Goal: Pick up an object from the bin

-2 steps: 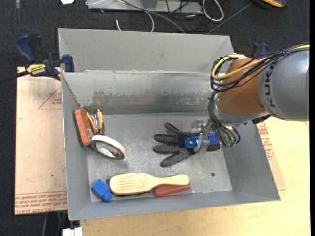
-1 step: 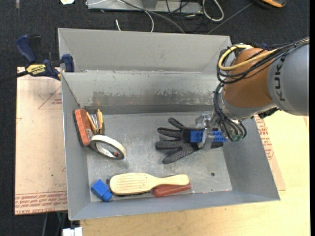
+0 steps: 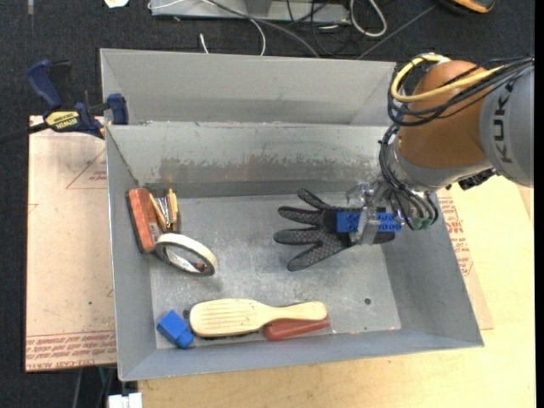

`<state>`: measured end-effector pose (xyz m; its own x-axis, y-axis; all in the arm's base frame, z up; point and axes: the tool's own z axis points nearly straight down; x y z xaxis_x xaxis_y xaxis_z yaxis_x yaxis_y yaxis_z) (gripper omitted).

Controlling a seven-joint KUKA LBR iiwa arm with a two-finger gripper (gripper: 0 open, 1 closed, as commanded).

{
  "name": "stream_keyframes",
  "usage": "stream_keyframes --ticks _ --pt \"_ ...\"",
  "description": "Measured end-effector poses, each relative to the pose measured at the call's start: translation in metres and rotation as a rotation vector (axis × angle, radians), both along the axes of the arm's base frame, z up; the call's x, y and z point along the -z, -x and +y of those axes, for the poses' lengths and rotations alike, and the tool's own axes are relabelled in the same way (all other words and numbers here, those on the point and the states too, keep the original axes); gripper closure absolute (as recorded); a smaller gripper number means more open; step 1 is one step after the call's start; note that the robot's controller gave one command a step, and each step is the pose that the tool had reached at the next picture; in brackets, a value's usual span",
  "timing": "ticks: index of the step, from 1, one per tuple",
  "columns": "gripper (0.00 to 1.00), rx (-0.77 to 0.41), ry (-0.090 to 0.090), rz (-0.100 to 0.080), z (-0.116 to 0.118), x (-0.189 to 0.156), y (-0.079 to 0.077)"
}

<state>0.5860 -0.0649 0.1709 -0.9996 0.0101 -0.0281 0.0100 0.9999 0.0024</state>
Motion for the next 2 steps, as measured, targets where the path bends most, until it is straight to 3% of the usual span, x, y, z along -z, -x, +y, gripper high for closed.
stream_keyframes --ticks 2 --pt "1.00 -0.001 -0.001 0.003 0.000 -0.054 0.000"
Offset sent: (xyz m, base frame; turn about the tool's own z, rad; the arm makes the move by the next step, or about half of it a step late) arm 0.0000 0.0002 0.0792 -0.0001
